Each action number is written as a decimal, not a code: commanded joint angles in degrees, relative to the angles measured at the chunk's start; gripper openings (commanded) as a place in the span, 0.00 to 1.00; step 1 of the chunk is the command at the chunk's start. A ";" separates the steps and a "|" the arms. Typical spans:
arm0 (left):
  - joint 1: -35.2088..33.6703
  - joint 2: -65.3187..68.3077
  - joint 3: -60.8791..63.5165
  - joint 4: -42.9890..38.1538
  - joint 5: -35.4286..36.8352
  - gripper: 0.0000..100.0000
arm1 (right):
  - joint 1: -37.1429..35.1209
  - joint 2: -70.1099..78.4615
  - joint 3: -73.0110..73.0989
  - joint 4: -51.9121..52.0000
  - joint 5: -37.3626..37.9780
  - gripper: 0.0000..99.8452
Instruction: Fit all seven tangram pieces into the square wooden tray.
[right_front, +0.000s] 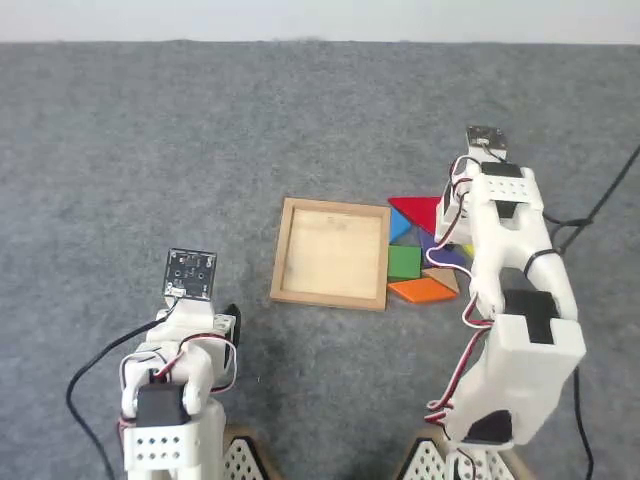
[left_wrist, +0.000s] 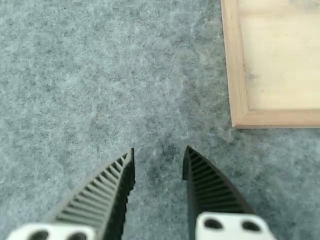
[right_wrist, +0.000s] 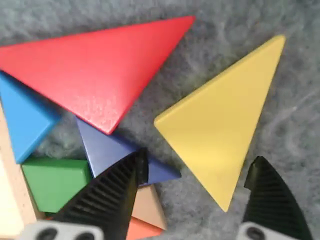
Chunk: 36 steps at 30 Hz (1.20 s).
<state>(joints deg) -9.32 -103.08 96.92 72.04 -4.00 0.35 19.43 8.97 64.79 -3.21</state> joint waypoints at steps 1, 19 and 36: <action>0.00 -1.58 -0.48 0.53 -0.35 0.15 | 1.54 -0.31 -3.08 -2.07 -0.70 0.30; 0.00 -1.58 -0.48 0.53 -0.35 0.15 | 0.92 0.22 -3.08 -10.07 -14.51 0.30; 0.00 -1.58 -0.48 0.53 -0.35 0.15 | 0.75 0.22 -2.73 -6.20 -12.13 0.30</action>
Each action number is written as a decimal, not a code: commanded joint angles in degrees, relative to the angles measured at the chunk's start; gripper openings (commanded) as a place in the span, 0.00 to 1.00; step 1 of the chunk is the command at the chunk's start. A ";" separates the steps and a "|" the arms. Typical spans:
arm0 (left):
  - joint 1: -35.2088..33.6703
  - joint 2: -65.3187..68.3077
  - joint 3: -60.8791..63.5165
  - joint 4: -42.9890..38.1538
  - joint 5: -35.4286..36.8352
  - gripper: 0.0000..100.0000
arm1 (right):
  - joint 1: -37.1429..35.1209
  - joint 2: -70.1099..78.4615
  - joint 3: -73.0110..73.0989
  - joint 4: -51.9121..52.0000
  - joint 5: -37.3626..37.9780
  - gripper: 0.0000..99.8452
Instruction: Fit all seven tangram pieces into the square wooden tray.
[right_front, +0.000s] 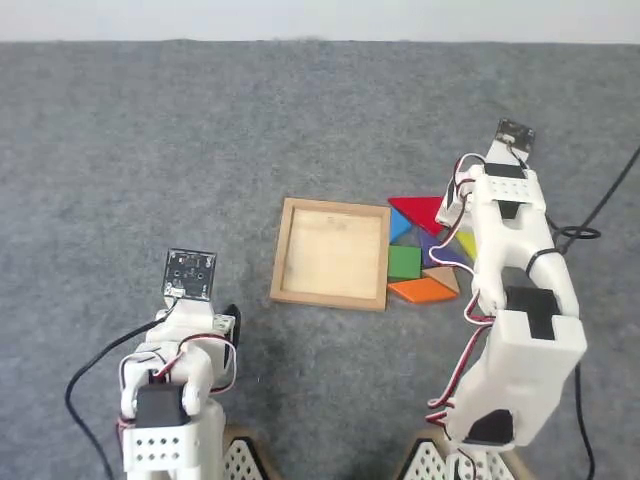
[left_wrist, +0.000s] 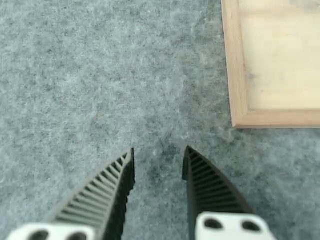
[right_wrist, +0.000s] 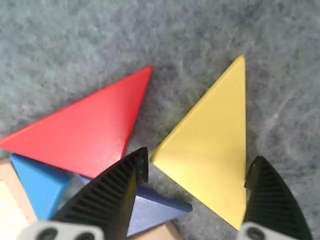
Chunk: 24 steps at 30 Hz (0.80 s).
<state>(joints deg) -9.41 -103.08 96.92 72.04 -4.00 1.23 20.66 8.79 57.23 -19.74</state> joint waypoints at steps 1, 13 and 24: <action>0.09 -1.58 -0.48 0.53 -0.35 0.15 | -0.13 -1.01 -2.55 1.45 5.19 0.30; 0.09 -1.58 -0.48 0.53 -0.35 0.15 | 0.13 4.44 -5.36 0.92 8.44 0.30; 0.09 -1.58 -0.48 0.53 -0.35 0.15 | 0.31 4.53 -7.03 1.98 8.44 0.30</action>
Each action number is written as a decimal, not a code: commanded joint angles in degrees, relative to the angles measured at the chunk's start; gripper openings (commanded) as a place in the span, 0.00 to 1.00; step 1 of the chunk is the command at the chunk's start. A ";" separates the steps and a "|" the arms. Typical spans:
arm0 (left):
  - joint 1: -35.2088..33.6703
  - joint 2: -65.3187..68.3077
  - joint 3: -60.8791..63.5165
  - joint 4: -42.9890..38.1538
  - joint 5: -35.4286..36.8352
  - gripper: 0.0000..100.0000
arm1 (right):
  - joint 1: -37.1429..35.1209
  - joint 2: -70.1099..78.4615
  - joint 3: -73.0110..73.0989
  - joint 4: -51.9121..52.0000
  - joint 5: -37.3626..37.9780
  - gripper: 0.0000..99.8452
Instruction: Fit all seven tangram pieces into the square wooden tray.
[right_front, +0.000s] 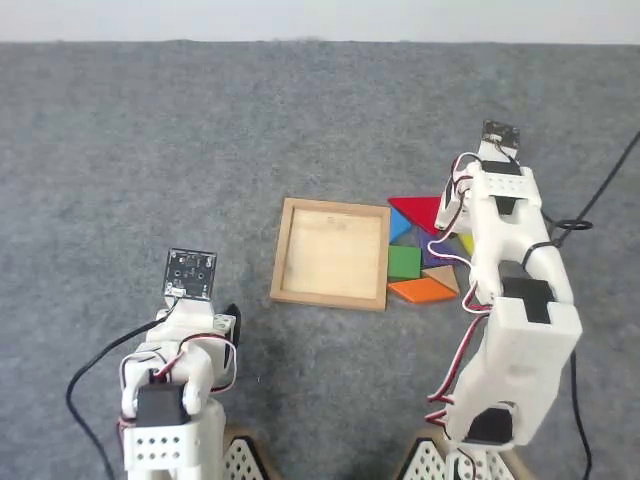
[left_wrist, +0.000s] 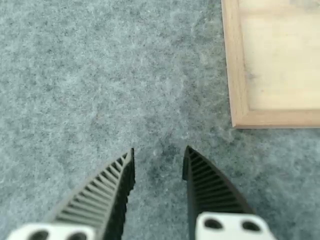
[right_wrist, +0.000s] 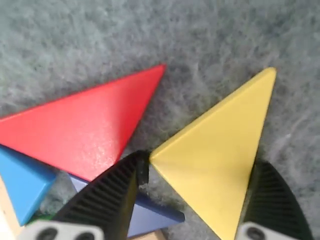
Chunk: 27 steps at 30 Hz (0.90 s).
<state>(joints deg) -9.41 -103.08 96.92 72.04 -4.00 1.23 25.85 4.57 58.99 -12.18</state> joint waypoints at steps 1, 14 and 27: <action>0.09 -1.58 -0.48 0.53 -0.35 0.15 | 0.31 -0.66 -2.81 0.22 0.79 0.30; 0.09 -1.58 -0.48 0.53 -0.35 0.15 | 0.31 -1.98 -2.99 0.92 1.05 0.21; 0.09 -1.58 -0.48 0.53 -0.35 0.15 | 2.51 -9.98 -1.85 3.65 0.70 0.21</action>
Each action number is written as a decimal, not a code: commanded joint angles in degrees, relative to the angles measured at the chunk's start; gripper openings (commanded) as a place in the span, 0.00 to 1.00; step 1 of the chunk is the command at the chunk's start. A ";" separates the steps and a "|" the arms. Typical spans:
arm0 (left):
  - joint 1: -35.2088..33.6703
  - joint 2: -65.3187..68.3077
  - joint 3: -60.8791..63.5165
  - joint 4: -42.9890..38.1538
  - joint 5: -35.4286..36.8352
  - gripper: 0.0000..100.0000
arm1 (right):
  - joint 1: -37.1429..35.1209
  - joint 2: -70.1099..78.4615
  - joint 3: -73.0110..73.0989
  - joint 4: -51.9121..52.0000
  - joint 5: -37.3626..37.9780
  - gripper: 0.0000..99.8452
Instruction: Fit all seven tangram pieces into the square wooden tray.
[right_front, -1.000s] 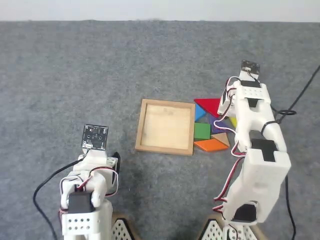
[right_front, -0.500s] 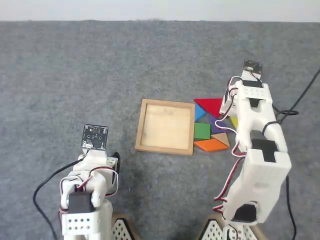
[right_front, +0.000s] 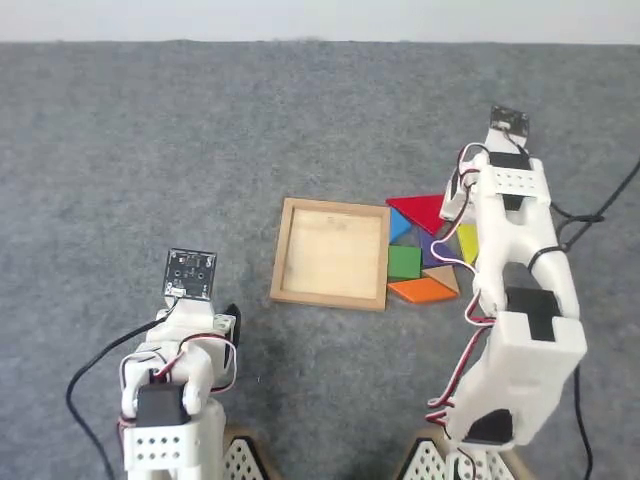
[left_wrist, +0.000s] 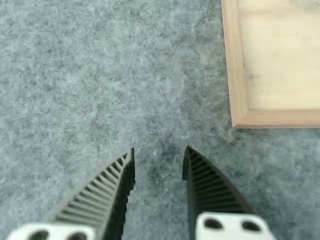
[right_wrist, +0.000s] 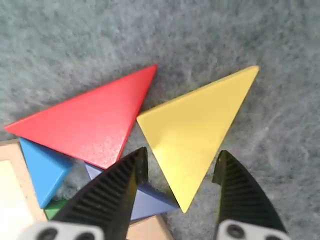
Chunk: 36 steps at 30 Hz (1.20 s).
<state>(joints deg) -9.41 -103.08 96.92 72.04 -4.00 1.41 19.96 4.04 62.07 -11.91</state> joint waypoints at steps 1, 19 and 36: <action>0.09 -1.58 -0.48 0.53 -0.35 0.15 | 3.21 -3.82 -1.67 0.13 0.35 0.21; 0.09 -1.58 -0.48 0.53 -0.35 0.15 | -2.33 11.47 -14.68 1.19 -8.62 0.29; 0.09 -1.58 -0.48 0.53 -0.35 0.15 | 3.82 12.62 -14.86 8.75 -9.05 0.29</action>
<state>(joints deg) -9.32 -103.08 96.92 72.04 -4.00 3.25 33.14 -8.62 68.40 -22.64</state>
